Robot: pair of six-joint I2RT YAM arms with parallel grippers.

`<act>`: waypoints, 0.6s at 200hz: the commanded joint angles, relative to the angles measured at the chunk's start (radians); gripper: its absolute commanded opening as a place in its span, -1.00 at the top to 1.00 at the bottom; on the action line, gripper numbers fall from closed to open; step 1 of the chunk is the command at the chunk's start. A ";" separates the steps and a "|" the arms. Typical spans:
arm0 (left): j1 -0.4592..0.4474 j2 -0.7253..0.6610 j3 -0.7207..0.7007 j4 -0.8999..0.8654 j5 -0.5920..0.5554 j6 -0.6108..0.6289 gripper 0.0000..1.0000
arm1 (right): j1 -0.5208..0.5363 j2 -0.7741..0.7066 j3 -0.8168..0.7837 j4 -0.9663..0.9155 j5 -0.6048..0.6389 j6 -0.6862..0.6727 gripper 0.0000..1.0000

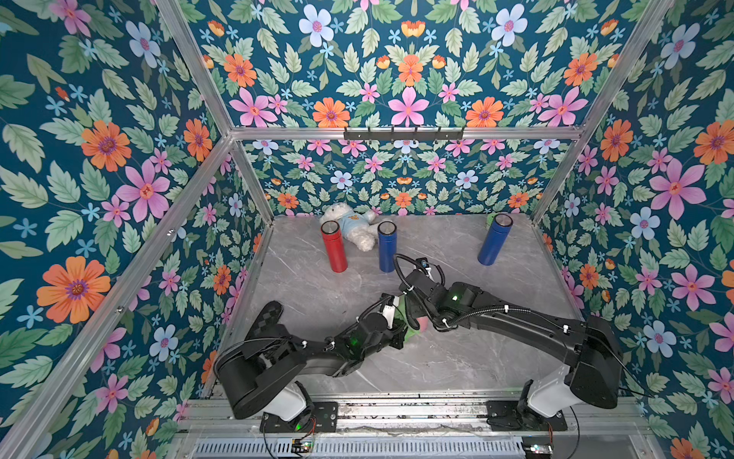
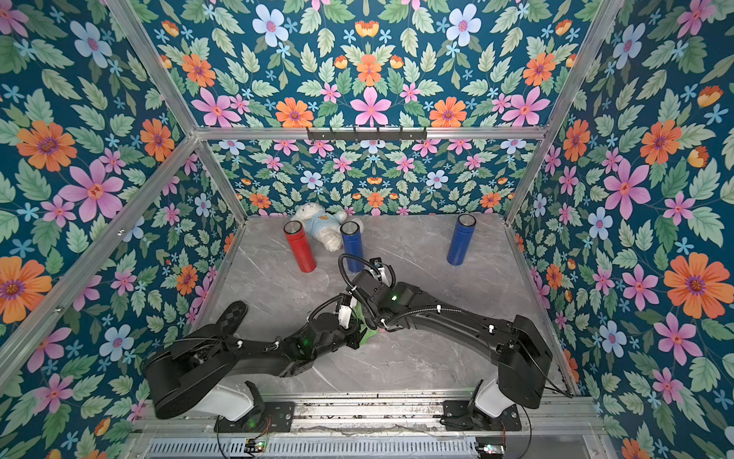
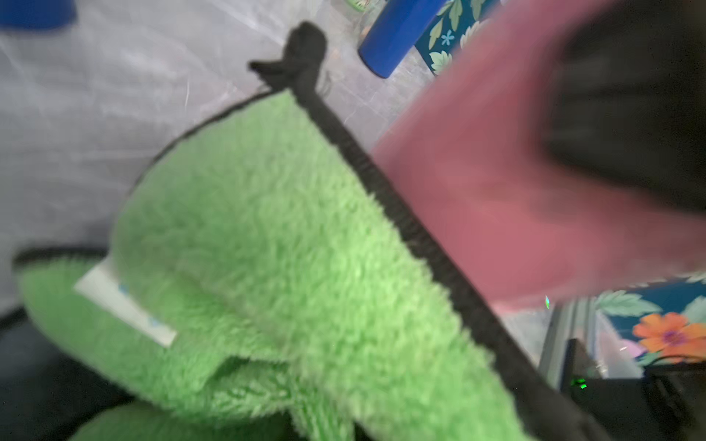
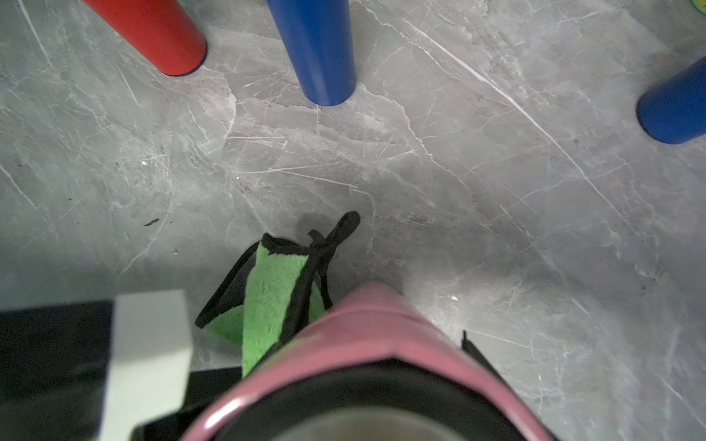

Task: Wipe the surface of the thermos
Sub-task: Wipe the dirt from the surface of the thermos.

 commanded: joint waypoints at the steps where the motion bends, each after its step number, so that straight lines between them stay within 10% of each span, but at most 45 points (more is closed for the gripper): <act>1: -0.027 -0.078 0.014 -0.117 -0.168 0.222 1.00 | -0.001 0.030 0.002 -0.052 -0.207 0.067 1.00; 62: -0.097 -0.277 -0.148 0.014 -0.412 0.570 1.00 | -0.013 0.026 0.011 -0.039 -0.211 0.075 1.00; 120: -0.245 -0.161 -0.159 0.188 -0.488 1.142 1.00 | -0.030 0.019 -0.002 -0.037 -0.217 0.074 1.00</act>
